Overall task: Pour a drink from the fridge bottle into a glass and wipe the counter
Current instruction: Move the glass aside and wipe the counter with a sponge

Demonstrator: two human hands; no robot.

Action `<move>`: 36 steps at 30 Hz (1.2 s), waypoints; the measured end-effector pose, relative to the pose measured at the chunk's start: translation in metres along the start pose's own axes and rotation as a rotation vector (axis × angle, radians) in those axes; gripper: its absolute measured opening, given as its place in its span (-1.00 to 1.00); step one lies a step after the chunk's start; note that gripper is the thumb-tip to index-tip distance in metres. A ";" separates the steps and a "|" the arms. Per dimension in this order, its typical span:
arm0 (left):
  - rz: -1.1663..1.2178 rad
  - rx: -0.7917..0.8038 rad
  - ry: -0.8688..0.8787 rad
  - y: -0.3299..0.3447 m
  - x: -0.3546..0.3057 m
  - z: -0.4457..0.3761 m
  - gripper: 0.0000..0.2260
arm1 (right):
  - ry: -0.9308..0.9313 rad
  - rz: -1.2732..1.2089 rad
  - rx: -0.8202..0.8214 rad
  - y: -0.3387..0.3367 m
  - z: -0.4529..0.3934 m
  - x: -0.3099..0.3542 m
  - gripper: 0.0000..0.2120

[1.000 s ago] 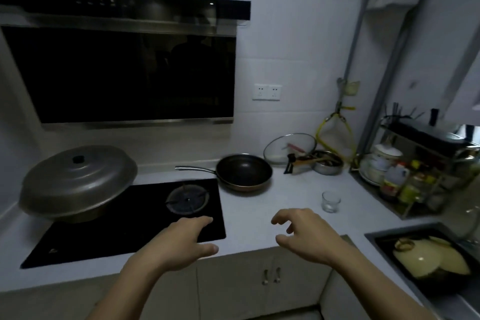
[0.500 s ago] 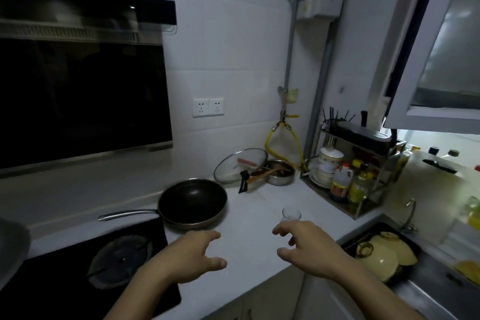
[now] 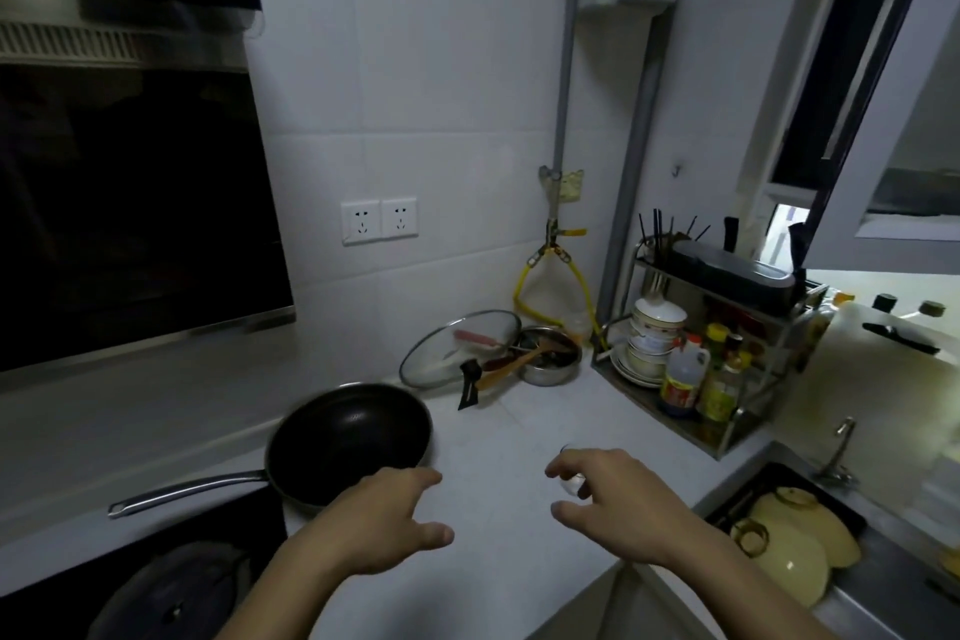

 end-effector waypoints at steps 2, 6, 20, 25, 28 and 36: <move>0.010 0.009 0.001 0.002 -0.007 -0.023 -0.31 | 0.002 -0.008 0.012 -0.007 -0.017 -0.017 -0.59; 0.016 -0.006 -0.014 0.006 -0.026 -0.077 -0.34 | -0.002 -0.033 0.033 -0.026 -0.055 -0.064 -0.60; 0.212 -0.072 -0.138 0.071 -0.110 -0.242 -0.11 | 0.014 -0.043 0.126 -0.073 -0.148 -0.228 -0.49; 0.292 -0.086 -0.186 0.115 -0.123 -0.292 -0.03 | 0.062 -0.069 0.123 -0.068 -0.161 -0.272 -0.44; 0.334 -0.108 -0.227 0.139 -0.127 -0.315 0.04 | 0.096 -0.103 0.122 -0.061 -0.164 -0.294 -0.44; 0.343 -0.092 -0.206 0.177 -0.138 -0.367 0.16 | 0.240 -0.146 0.142 -0.023 -0.174 -0.337 -0.40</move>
Point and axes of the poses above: each hand's wrist, its own z-axis away from the middle knuckle, its own y-axis out of the palm, x = y × z, the point moved 9 cm from there along -z, towards the middle knuckle, and after that the axes turned 15 degrees about -z, right-handed, at the moved point
